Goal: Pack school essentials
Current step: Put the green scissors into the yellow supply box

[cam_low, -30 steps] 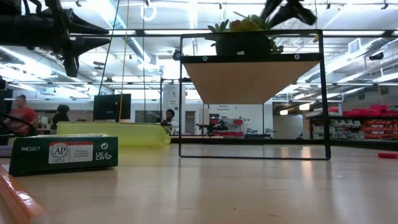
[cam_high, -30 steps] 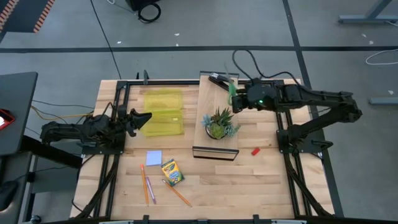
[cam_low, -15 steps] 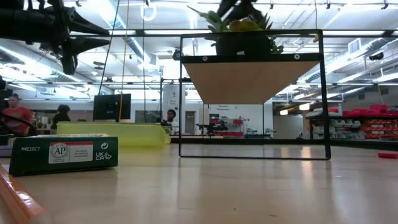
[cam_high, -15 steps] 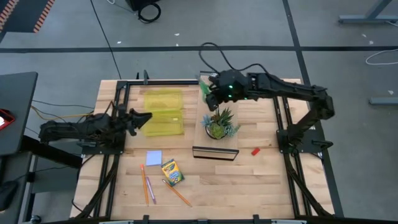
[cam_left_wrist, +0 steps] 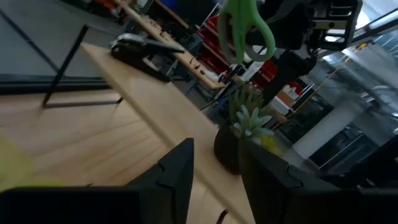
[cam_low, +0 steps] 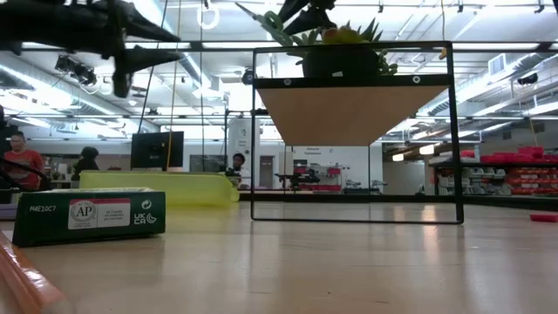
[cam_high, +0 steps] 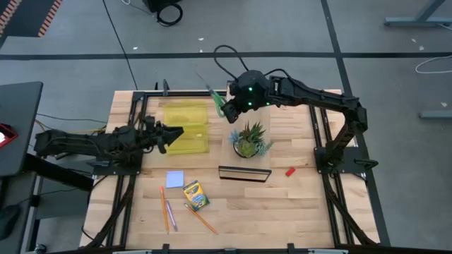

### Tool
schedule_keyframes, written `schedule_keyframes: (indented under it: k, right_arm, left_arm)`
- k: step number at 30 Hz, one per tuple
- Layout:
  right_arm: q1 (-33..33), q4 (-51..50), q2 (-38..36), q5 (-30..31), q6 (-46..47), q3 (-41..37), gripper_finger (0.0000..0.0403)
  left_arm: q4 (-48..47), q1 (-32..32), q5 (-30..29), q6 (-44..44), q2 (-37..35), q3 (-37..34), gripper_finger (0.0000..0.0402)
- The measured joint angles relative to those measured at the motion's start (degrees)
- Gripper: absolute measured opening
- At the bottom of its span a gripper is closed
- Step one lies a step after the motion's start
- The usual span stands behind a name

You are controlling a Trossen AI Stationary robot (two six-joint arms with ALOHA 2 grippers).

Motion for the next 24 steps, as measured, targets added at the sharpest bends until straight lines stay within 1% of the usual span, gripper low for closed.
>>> schedule_keyframes:
  k: [5, 11, 14, 18, 20, 24]
  right_arm:
    - [-0.66, 2.90, 0.00, -1.40, 0.06, 0.00, 0.0097]
    - [-0.56, 8.10, 0.00, -1.79, 0.30, 0.00, 0.0097]
    - [-0.61, 11.30, 0.27, -1.97, 0.37, 0.04, 0.0097]
    - [-0.56, 13.13, 0.39, -2.93, 0.41, 0.04, 0.0097]
    - [-0.56, 13.62, 0.39, -2.99, 0.31, 0.04, 0.0097]
    - [-0.60, 15.09, 0.05, -3.87, -0.13, 0.04, 0.0097]
  left_arm:
    - [5.62, 5.05, 7.23, 0.94, 7.93, 3.51, 0.0148]
    - [5.83, 11.07, 14.68, 4.56, 16.52, 11.28, 0.0157]
    - [5.83, 14.19, 20.15, 6.07, 20.28, 14.93, 0.0162]
    - [5.73, 17.67, 26.89, 7.32, 25.07, 19.38, 0.0162]
    - [5.70, 19.11, 29.19, 7.32, 27.05, 21.70, 0.0163]
    - [5.92, 21.07, 31.59, 7.42, 30.75, 26.99, 0.0163]
